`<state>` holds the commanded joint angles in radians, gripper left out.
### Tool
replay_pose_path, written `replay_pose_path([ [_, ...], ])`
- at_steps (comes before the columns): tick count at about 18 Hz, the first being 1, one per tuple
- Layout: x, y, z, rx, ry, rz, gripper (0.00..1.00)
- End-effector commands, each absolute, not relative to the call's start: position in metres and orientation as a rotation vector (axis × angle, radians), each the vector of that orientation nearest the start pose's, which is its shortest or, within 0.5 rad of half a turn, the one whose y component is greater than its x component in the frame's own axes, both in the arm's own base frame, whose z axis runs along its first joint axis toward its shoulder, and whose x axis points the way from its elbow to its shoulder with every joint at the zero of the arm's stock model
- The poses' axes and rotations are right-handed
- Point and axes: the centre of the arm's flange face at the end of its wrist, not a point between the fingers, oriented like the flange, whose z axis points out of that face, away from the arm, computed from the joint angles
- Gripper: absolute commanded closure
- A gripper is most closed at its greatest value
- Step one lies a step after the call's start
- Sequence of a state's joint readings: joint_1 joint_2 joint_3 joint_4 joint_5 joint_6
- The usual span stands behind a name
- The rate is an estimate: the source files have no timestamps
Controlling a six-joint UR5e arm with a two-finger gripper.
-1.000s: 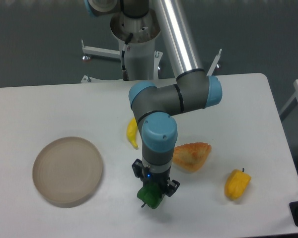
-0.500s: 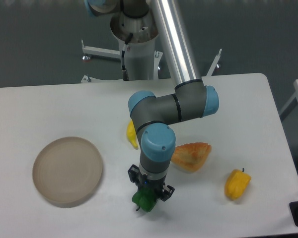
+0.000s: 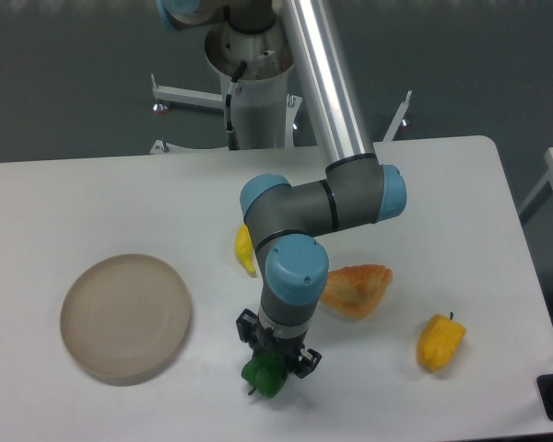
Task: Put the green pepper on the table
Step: 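Lower the green pepper onto the table beside the bread slice, then open the gripper and raise it away from the green pepper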
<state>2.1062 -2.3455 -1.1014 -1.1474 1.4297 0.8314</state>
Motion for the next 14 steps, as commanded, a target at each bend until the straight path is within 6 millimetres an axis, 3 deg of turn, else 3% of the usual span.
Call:
replay_pose_path([
  [1,-0.273,0.747,0.262,-2.927,0.447,-0.052,0.62],
  [2,-0.274,0.748,0.263,-2.926,0.447,-0.050,0.54],
  [4,-0.275,0.747,0.264,-2.925,0.444,-0.048,0.24],
  [5,-0.275,0.747,0.264,-2.926,0.444,-0.047,0.12],
  [6,-0.276,0.746,0.265,-2.925,0.444,-0.045,0.08],
  [9,-0.284,0.743,0.274,-2.917,0.429,-0.032,0.01],
  [14,-0.312,0.730,0.292,-2.901,0.468,0.008,0.01],
])
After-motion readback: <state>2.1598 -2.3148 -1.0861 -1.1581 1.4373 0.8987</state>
